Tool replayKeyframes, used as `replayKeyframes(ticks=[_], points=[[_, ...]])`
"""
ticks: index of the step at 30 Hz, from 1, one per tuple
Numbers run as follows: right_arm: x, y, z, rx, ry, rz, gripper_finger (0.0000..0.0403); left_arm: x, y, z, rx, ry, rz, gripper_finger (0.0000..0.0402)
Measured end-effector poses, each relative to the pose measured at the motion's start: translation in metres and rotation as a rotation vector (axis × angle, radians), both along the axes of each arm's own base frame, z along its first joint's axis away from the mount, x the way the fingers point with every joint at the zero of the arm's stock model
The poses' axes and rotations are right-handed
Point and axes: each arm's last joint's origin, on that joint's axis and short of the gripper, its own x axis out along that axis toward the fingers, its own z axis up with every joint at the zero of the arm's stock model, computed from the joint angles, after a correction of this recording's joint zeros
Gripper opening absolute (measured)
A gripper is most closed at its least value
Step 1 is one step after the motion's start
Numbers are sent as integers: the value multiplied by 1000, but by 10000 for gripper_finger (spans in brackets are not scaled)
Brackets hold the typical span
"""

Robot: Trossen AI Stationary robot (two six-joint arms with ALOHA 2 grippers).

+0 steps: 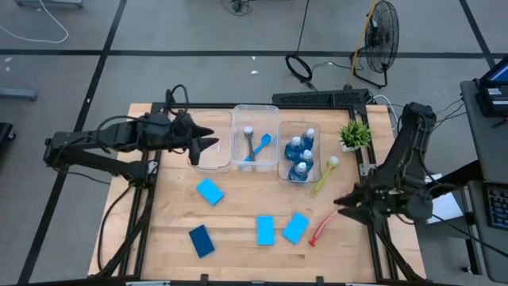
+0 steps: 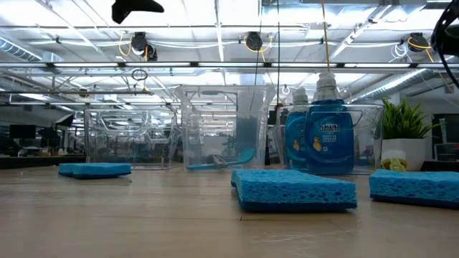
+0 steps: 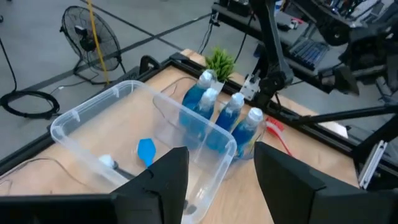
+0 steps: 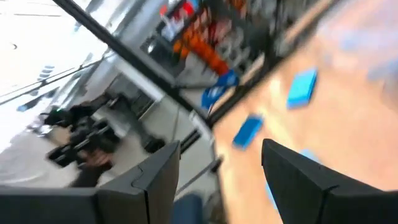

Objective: Pick & Place Kitchen Sink Supplies
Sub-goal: Put the red dish brush into the white transparent bin

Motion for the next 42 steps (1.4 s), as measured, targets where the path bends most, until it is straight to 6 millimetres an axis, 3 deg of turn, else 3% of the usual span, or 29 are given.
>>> replayKeyframes(ticks=[6, 11, 18, 26, 29, 35, 38, 42], points=[[-1, 3, -18, 295, 212, 147, 212, 6, 0, -7, -3, 40, 0, 187], [-2, 5, -20, 409, 264, 179, 212, 13, 1, -12, -8, 74, 1, 186], [1, 4, -19, 398, 252, 161, 212, 17, 0, -17, -46, 93, 3, 187], [17, 1, -8, 178, 122, 178, 212, 17, -1, -17, -50, 96, -1, 186], [22, -1, 1, 140, 122, 215, 212, 17, -2, -17, -56, 89, 2, 187], [22, -11, 40, 24, 213, 222, 212, 17, -2, -17, -69, 86, 7, 187], [19, -19, 59, -26, 337, 216, 212, 17, -2, -17, -69, 86, 7, 186], [14, -27, 70, -42, 593, 212, 212, 17, -2, -17, -69, 86, 7, 186]])
